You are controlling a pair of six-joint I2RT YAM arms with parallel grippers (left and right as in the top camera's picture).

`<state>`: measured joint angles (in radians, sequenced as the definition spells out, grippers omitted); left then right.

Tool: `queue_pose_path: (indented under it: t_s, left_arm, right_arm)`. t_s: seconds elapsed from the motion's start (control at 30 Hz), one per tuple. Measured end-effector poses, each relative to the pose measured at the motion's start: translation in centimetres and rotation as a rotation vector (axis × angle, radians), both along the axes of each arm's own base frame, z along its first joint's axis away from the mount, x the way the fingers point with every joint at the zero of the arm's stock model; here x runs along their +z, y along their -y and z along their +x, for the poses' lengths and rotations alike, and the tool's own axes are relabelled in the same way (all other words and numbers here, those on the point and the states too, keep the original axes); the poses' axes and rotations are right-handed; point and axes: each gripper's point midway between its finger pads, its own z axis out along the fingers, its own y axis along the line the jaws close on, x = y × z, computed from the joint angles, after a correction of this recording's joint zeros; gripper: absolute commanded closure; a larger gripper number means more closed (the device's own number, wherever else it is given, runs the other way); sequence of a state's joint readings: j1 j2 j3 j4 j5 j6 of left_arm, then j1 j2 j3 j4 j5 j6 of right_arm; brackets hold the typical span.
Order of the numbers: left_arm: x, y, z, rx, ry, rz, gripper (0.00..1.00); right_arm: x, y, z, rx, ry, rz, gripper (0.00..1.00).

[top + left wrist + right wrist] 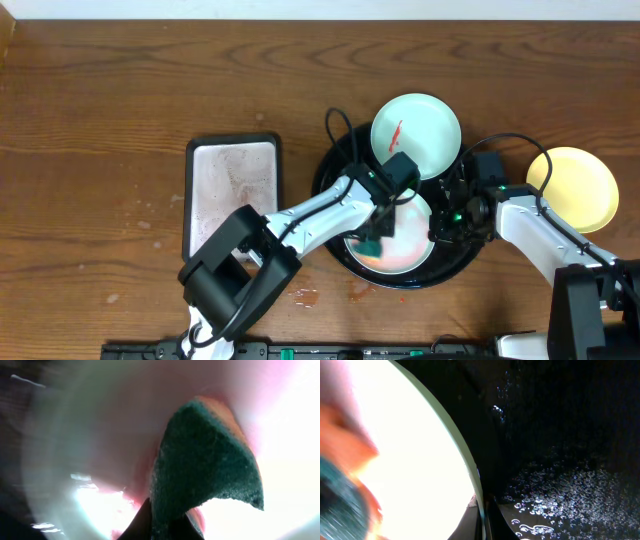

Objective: Clean dirty plates on tray and stack at the side
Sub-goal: 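Scrub the pale green plate with the sponge while right gripper holds it, then return the sponge to the soapy tray with the left gripper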

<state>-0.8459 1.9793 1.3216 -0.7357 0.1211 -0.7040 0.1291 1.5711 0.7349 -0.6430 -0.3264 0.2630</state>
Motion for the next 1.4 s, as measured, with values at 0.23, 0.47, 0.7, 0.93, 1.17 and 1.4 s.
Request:
queue_pose_path:
  t_s: [0.23,0.47,0.7,0.93,1.17,1.4]
  left_arm:
    - [0.8,-3.5,3.5,0.039,0.168,0.208,0.92]
    - [3.0,-4.0,5.8,0.039,0.251,0.266,0.92]
    - [5.8,-5.5,6.2,0.054,0.235,0.289,0.92]
    - [13.5,-10.9,4.6,0.140,0.245,0.265,0.92]
    - [15.6,-19.4,5.9,0.368,0.235,0.302,0.88]
    - [8.4,-23.9,4.4,0.440,0.107,0.363,0.76]
  right_arm:
    - [0.0,-0.4,-0.1,0.000,-0.006,0.024,0.99]
    - [0.0,-0.4,0.1,-0.003,0.001,0.023,0.99]
    - [0.0,-0.3,0.4,-0.004,0.010,0.016,0.99]
    - [0.0,0.0,2.2,-0.008,0.090,-0.007,0.99]
    - [0.1,0.0,2.6,-0.009,0.109,-0.004,0.99]
    - [0.7,0.6,1.8,-0.009,0.098,-0.047,0.99]
